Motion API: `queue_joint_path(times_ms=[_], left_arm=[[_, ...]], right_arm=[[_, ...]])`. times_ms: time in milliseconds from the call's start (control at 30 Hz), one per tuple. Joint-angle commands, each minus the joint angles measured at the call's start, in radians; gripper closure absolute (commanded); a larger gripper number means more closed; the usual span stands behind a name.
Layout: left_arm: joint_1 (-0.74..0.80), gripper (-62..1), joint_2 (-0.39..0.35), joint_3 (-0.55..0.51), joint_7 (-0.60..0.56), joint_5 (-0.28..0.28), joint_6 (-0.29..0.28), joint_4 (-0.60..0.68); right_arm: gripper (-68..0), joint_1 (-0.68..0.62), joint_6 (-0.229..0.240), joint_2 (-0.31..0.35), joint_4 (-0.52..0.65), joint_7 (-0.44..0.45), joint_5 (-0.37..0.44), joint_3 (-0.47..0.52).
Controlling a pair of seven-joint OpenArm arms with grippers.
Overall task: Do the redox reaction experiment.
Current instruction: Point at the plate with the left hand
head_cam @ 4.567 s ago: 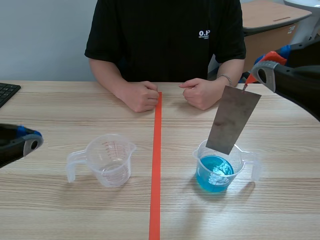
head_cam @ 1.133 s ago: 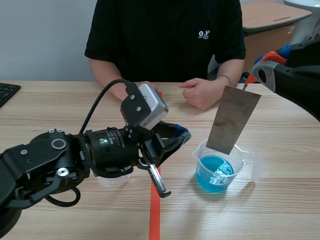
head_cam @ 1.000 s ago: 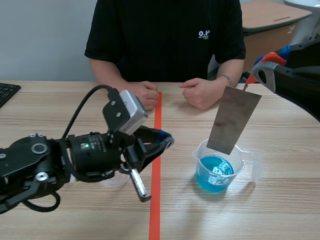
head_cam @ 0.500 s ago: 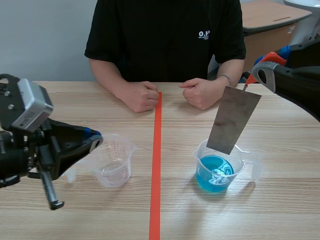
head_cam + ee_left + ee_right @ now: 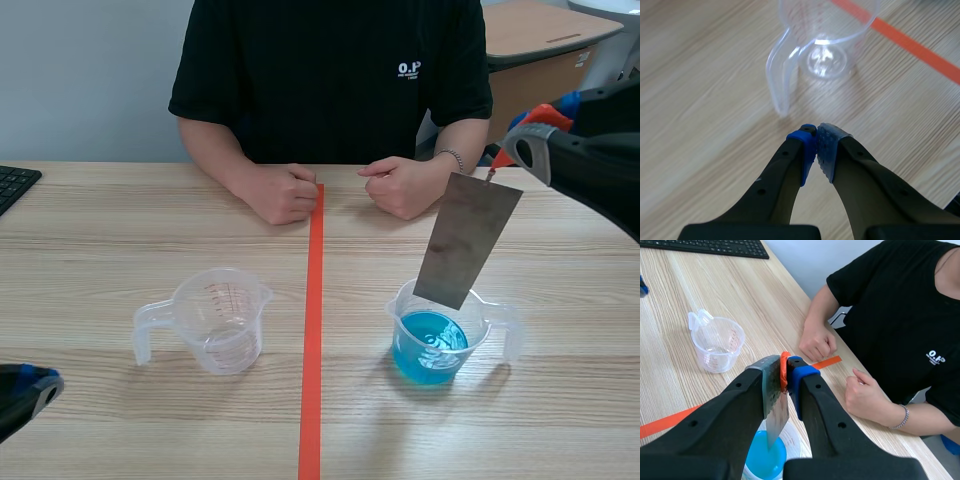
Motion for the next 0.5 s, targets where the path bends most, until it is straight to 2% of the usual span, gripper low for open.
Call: queue_joint_path(times_ms=[0, 200, 333, 467], left_arm=[[0.047, -4.1, 0.038, -0.035, -0.013, -0.006, -0.003, 0.003], [0.206, -4.1, 0.145, -0.153, 0.048, -0.003, 0.010, 0.003], [0.258, -4.1, 0.217, -0.185, 0.096, 0.006, 0.022, 0.002], [0.290, -4.1, 0.292, -0.189, 0.124, 0.045, 0.035, 0.002]], right_arm=[[-1.5, 0.011, -0.004, 0.013, 0.018, 0.018, 0.011, 0.004], [-1.5, 0.011, -0.004, 0.013, 0.018, 0.018, 0.011, 0.004], [-1.5, 0.011, -0.004, 0.013, 0.018, 0.018, 0.011, 0.004], [-1.5, 0.011, -0.004, 0.013, 0.018, 0.018, 0.010, 0.004]])
